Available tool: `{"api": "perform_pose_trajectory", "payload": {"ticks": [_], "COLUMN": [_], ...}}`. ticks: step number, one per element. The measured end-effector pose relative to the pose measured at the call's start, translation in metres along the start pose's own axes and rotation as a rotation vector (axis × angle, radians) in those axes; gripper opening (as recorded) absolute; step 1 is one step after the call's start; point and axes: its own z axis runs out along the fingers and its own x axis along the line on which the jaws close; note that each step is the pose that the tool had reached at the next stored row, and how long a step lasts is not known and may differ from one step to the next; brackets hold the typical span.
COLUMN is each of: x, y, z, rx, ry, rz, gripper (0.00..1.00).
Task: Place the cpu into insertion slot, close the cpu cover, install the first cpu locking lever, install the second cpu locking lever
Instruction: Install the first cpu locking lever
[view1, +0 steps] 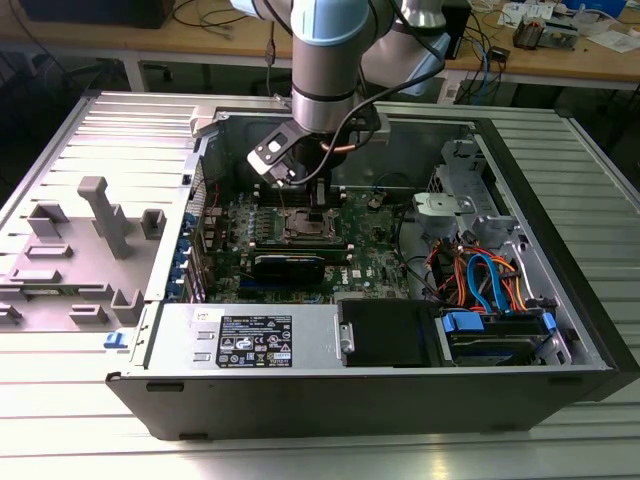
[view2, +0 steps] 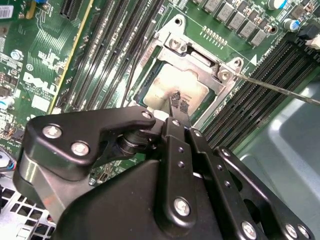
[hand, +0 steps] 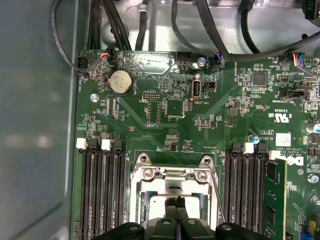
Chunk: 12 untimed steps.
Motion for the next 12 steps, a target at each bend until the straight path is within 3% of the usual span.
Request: {"api": "perform_pose_trajectory", "payload": {"ticks": [6, 12], "x": [0.0, 0.0004], "y": [-0.0012, -0.011], "z": [-0.0036, -0.0039], "rx": [0.0, 0.0001], "ry": [-0.0006, -0.0005], "rz": [-0.014, -0.033], "gripper": [0.11, 0.11]}}
